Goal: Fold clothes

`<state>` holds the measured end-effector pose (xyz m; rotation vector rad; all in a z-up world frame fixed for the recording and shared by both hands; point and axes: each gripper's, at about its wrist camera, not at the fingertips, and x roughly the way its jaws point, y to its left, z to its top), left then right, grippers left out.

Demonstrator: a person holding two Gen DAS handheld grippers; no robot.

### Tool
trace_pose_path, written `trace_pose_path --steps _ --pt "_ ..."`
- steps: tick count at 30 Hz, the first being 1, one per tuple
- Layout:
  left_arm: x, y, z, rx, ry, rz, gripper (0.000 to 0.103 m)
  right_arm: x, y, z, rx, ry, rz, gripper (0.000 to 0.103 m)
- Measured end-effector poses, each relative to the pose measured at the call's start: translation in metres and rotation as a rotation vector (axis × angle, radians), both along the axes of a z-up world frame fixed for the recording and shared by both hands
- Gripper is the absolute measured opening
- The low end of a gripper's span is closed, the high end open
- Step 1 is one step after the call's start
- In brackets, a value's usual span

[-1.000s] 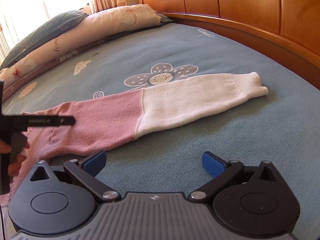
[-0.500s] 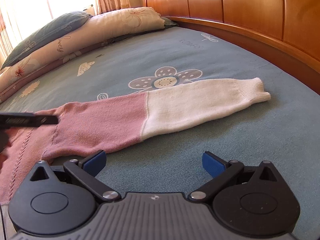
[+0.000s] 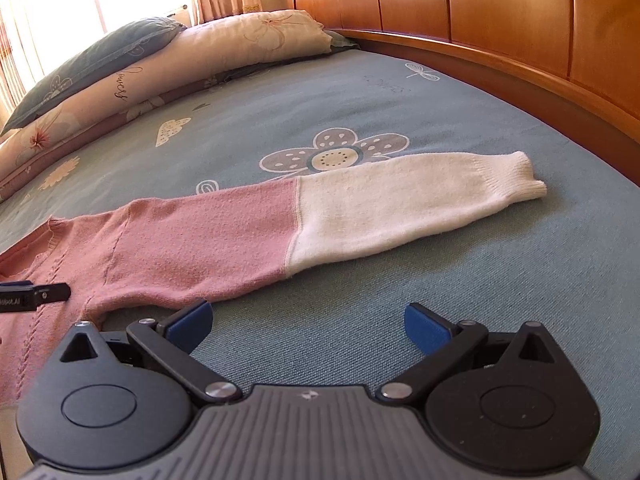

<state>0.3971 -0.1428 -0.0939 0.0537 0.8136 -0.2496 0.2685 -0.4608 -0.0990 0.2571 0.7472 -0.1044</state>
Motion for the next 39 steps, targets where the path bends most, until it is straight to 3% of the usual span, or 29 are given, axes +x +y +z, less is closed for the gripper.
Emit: trace_pose_path --steps 5,8,11,16,21,25,30,35,39 --pt "0.032 -0.008 0.004 -0.010 0.000 0.016 0.102 0.003 0.005 -0.003 -0.022 0.015 -0.001 0.103" --pt "0.034 -0.011 0.015 -0.090 -0.009 0.010 0.102 0.004 0.008 -0.004 -0.032 0.019 0.007 0.103" --pt "0.027 -0.018 0.016 -0.193 -0.018 -0.077 0.102 0.002 0.007 -0.004 -0.024 0.015 0.010 0.103" --pt "0.053 -0.040 -0.005 -0.111 -0.041 -0.130 0.102 0.000 0.004 -0.005 -0.019 0.013 0.018 0.103" --pt "0.081 -0.046 0.003 -0.068 -0.007 -0.088 0.102 0.003 0.004 -0.005 -0.018 0.014 0.002 0.103" --pt "0.058 -0.031 0.023 -0.034 0.015 -0.049 0.102 0.004 0.006 -0.005 -0.018 0.007 0.004 0.103" --pt "0.010 -0.011 0.037 0.152 0.068 -0.037 0.102 -0.002 0.005 0.003 0.045 -0.074 0.028 0.103" --pt "-0.038 0.017 0.033 0.063 0.094 -0.015 0.102 -0.011 0.001 0.015 0.101 -0.221 0.113 0.103" --pt "-0.054 0.037 0.012 0.039 0.163 0.000 0.102 0.014 -0.019 0.030 0.188 -0.281 0.142 0.103"
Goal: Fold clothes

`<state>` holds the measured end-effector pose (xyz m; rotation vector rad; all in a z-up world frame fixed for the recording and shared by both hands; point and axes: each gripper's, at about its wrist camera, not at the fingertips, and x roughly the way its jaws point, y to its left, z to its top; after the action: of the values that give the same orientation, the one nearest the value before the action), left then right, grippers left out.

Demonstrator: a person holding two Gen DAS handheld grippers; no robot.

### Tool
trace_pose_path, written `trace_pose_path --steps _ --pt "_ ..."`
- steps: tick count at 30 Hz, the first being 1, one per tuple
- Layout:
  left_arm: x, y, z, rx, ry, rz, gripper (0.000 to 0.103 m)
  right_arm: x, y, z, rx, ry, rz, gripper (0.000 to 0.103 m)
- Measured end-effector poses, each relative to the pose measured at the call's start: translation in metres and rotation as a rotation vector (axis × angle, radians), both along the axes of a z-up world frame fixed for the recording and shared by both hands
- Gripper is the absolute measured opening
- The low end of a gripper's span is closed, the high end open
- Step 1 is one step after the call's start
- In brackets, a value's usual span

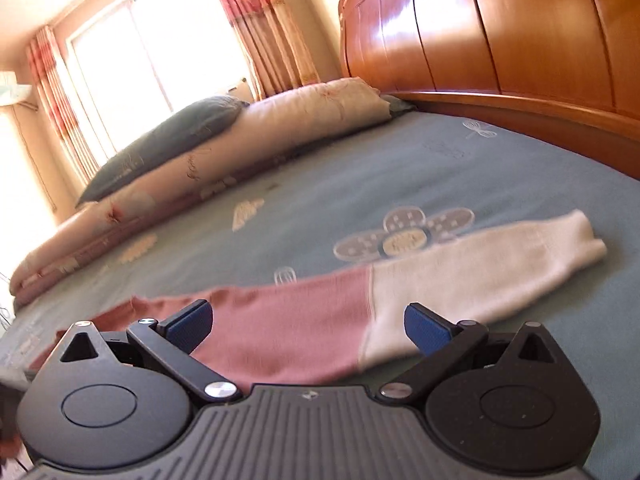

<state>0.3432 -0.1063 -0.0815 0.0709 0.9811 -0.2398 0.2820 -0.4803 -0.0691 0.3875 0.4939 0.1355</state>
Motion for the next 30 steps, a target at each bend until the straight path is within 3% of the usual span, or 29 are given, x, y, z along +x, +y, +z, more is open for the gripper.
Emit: trace_pose_path --steps 6,8,11,15,17,20,23,25,27,29,30 --pt "-0.003 0.012 -0.008 -0.059 -0.016 0.015 0.102 0.077 -0.018 -0.020 0.082 0.168 0.206 0.103" --pt "-0.003 0.013 -0.008 -0.060 -0.016 0.011 0.102 0.086 -0.027 -0.029 0.033 0.231 0.176 0.103" --pt "-0.003 0.015 -0.009 -0.071 -0.017 0.000 0.102 0.075 -0.066 -0.035 0.014 0.215 0.129 0.103" --pt "-0.004 0.018 -0.010 -0.082 -0.031 -0.010 0.102 0.058 -0.134 -0.032 0.056 0.211 -0.041 0.102" --pt "-0.003 0.018 -0.011 -0.083 -0.032 -0.013 0.102 0.053 -0.159 -0.030 0.126 0.191 -0.064 0.103" --pt "-0.003 0.019 -0.011 -0.087 -0.030 -0.014 0.102 0.055 -0.168 -0.016 0.074 0.203 -0.170 0.103" --pt "-0.003 0.020 -0.012 -0.092 -0.029 -0.012 0.102 0.058 -0.168 -0.008 0.204 0.117 -0.074 0.103" --pt "-0.003 0.019 -0.012 -0.092 -0.028 -0.012 0.102 0.069 -0.159 -0.010 0.173 0.129 -0.031 0.103" --pt "-0.002 0.019 -0.012 -0.091 -0.027 -0.012 0.102 0.082 -0.155 -0.020 0.094 0.202 -0.039 0.103" --pt "-0.002 0.019 -0.012 -0.091 -0.026 -0.014 0.102 0.089 -0.163 -0.030 0.038 0.259 -0.098 0.103" --pt "-0.002 0.019 -0.012 -0.091 -0.025 -0.016 0.102 0.085 -0.170 -0.030 0.038 0.244 -0.144 0.103"
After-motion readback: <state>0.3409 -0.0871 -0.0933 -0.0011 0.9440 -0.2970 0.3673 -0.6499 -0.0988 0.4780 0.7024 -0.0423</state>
